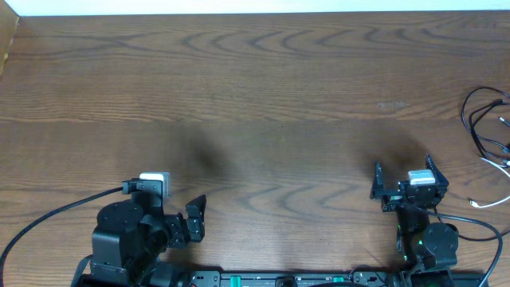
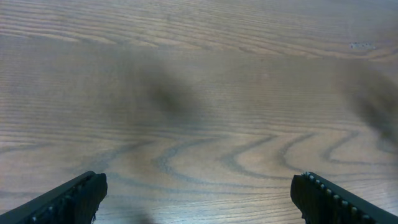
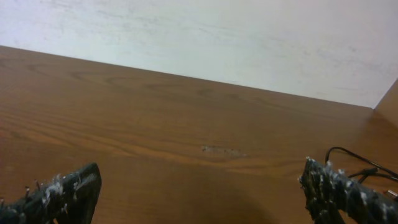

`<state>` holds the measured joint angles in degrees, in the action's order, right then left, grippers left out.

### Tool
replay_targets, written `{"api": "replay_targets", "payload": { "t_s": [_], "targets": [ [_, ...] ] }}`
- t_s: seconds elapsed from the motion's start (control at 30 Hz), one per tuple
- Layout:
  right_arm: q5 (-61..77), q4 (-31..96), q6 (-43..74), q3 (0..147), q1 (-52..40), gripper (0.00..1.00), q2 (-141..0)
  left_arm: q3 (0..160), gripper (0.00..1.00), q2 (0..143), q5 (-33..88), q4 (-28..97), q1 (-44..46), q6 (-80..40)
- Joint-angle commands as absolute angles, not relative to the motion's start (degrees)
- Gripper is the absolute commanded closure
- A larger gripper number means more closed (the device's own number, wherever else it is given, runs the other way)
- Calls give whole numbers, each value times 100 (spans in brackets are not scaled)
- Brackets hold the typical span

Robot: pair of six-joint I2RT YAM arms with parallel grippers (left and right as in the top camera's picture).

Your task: Untangle cables

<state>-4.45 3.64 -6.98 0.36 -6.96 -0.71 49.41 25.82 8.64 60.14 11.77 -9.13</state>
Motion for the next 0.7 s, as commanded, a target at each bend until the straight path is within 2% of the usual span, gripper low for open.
{"api": "replay_targets", "payload": {
  "t_s": [0.0,0.4,0.67],
  "targets": [
    [-392,388,-779,30,-663,1,-30,4923,0,2567,827,6020,1157,-862],
    [-392,388,-779,30,-663,1,-30,4613,0,2237,786,6379,1153,-860],
    [-392,388,-779,30,-663,1,-30,3763,0,1588,445,4847,1116,-760]
  ]
}}
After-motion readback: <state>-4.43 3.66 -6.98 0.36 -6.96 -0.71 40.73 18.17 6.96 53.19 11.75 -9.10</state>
